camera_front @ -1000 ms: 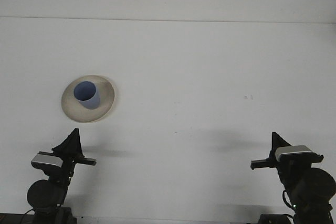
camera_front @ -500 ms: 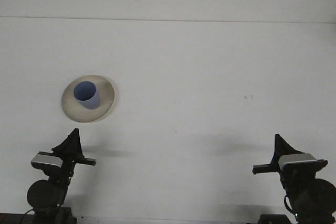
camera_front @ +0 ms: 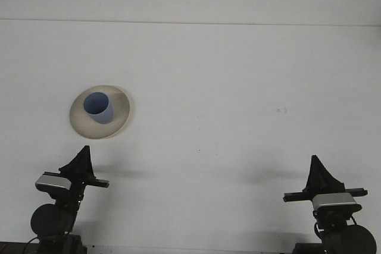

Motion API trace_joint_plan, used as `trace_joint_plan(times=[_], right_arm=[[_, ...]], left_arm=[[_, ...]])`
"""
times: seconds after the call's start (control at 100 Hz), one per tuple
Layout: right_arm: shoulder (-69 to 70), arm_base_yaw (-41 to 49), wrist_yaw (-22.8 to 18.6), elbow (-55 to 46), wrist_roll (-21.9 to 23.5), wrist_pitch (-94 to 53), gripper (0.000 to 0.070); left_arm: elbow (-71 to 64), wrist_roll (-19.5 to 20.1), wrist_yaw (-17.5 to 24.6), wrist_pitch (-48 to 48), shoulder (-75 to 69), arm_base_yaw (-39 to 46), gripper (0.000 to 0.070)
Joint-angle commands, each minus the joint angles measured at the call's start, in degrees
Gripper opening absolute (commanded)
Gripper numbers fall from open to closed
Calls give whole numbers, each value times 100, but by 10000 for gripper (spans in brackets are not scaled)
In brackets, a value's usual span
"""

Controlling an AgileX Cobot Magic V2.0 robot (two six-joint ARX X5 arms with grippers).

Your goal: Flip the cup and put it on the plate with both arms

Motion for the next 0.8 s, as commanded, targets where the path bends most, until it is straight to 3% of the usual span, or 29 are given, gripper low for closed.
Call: trace_joint_plan(times=[0.0, 0.4, 0.79], right_arm=[[-4, 2, 2, -107, 66, 286, 0], [-4, -2, 612, -890, 87, 1244, 0], [-4, -2, 625, -1591, 299, 2135, 0]], left_arm=[[-116, -2, -7, 83, -13, 4, 12], [-116, -2, -7, 72, -13, 4, 12], [-116, -2, -7, 70, -13, 4, 12]])
